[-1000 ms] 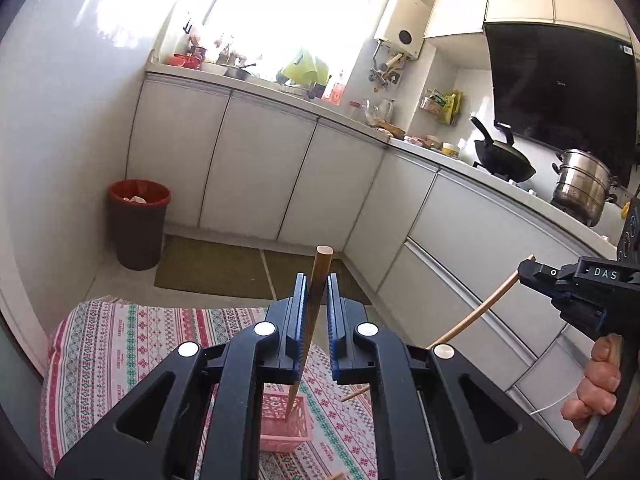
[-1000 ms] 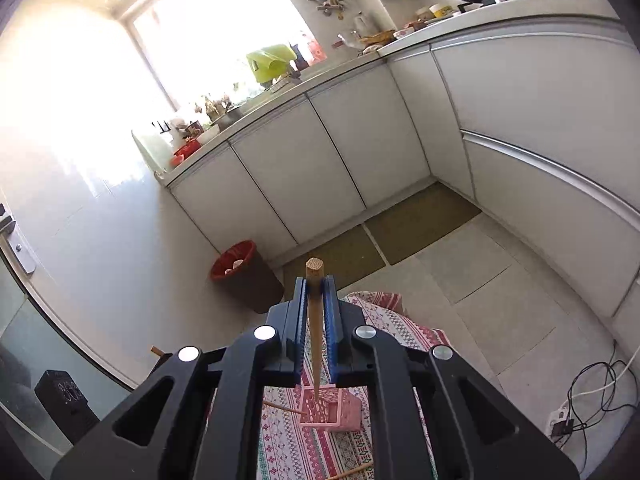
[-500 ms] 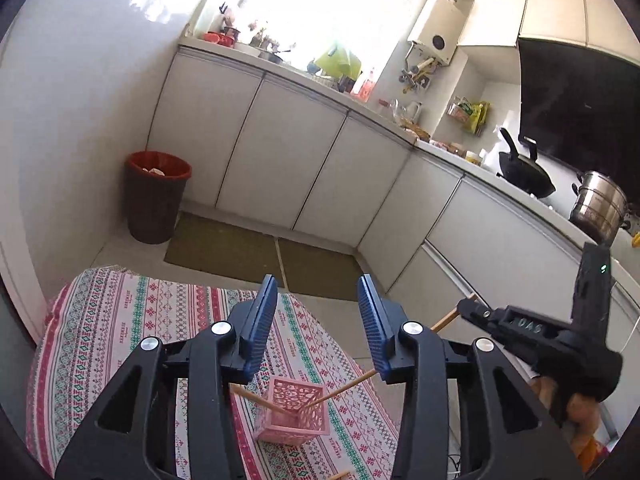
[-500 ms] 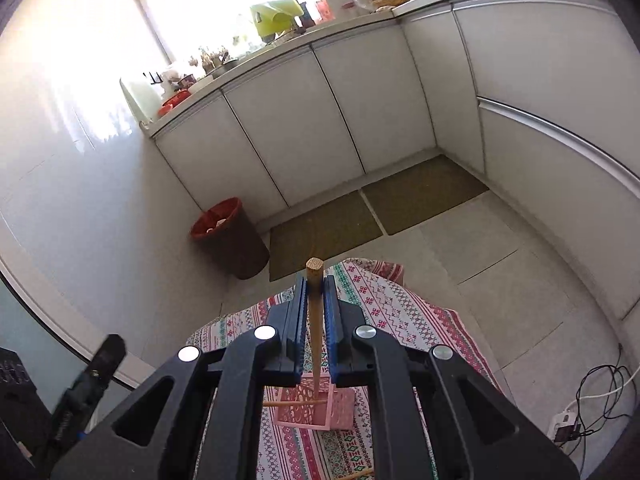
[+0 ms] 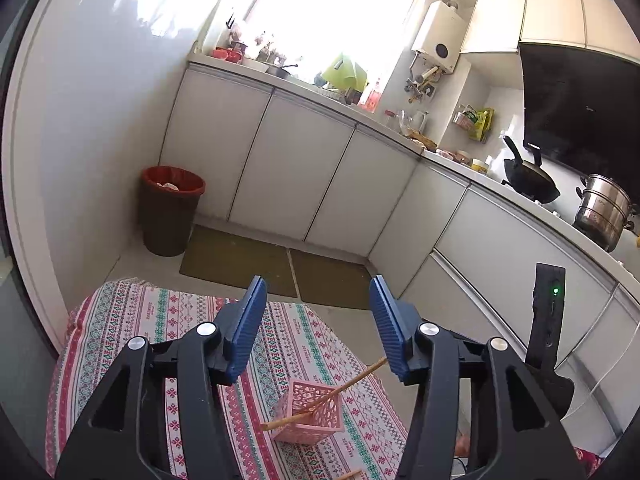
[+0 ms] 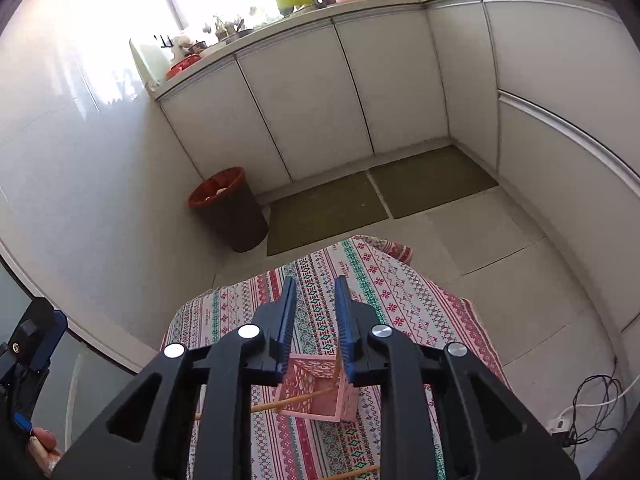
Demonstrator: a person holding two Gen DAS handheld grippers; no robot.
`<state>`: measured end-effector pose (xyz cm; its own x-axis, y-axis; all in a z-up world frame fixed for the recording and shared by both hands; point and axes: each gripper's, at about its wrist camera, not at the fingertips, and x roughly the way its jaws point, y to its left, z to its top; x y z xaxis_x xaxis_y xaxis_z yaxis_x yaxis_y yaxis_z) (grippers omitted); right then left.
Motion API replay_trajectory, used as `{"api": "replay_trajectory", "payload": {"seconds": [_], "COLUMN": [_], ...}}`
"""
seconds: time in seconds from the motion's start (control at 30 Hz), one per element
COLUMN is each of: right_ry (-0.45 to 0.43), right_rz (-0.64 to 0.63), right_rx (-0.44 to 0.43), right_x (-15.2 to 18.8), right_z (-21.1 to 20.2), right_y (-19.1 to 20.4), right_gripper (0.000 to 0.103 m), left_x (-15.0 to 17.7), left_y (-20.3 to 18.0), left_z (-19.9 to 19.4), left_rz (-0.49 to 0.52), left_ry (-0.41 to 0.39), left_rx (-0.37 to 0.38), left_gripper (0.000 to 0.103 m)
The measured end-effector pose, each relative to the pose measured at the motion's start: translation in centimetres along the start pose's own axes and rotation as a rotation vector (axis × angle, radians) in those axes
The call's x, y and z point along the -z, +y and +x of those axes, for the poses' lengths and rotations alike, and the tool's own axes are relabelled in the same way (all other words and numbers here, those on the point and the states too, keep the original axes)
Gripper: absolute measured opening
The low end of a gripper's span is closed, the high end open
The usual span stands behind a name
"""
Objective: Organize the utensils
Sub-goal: 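Lower the left tool back to the chopstick pile and grasp another chopstick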
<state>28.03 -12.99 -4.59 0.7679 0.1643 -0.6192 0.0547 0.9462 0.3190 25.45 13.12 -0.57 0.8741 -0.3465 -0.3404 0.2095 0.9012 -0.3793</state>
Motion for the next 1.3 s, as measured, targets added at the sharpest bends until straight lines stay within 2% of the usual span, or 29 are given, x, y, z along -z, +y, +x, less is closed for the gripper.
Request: {"api": "replay_trajectory", "payload": {"seconds": [0.13,0.2,0.23,0.3,0.4,0.57,0.8,1.03,1.1,1.23,1.3], "right_ry": [-0.052,-0.078,-0.088,-0.109,-0.115,-0.101,-0.119,-0.100,-0.080,0.013,0.070], "right_rz": [-0.005,0.012,0.021,0.037,0.043,0.030,-0.063,-0.145,-0.154,-0.147,-0.111], "right_rx": [0.037,0.047,0.052,0.080,0.128,0.192,0.318,0.386,0.395,0.441,0.457], "right_x": [0.2,0.5,0.6,1.2,2.0,3.6,6.8,9.7,10.5,12.6,13.9], "right_z": [-2.2,-3.7,-4.2,-5.4,-6.5,-8.1,-10.9,-12.3,-12.4,-11.3,-10.5], "right_y": [-0.1,-0.6,-0.9,-1.5,-2.3,-3.2,-4.4,-6.1,-6.7,-9.7,-11.9], "right_gripper": [0.054,0.072,0.076,0.086,0.094,0.096,0.096,0.096,0.096,0.096,0.096], "left_x": [0.1,0.3,0.5,0.9,1.8,3.8,7.0,10.6,12.1,16.1,18.3], "left_y": [-0.7,-1.4,-1.7,-2.4,-3.0,-4.1,-5.0,-5.5,-5.8,-6.0,-5.8], "left_z": [-1.2,-1.6,-1.7,-2.0,-2.6,-2.7,-2.3,-0.3,0.9,4.7,6.8], "left_rz": [0.018,0.038,0.048,0.063,0.065,0.087,0.130,0.208,0.243,0.320,0.333], "left_ry": [-0.011,-0.003,0.003,0.008,0.017,0.083,0.187,0.349,0.431,0.665,0.789], "left_rx": [0.004,0.001,0.001,-0.008,-0.009,-0.025,-0.058,-0.105,-0.103,-0.137,-0.129], "left_gripper": [0.071,0.076,0.078,0.092,0.096,0.096,0.096,0.096,0.096,0.096,0.096]}}
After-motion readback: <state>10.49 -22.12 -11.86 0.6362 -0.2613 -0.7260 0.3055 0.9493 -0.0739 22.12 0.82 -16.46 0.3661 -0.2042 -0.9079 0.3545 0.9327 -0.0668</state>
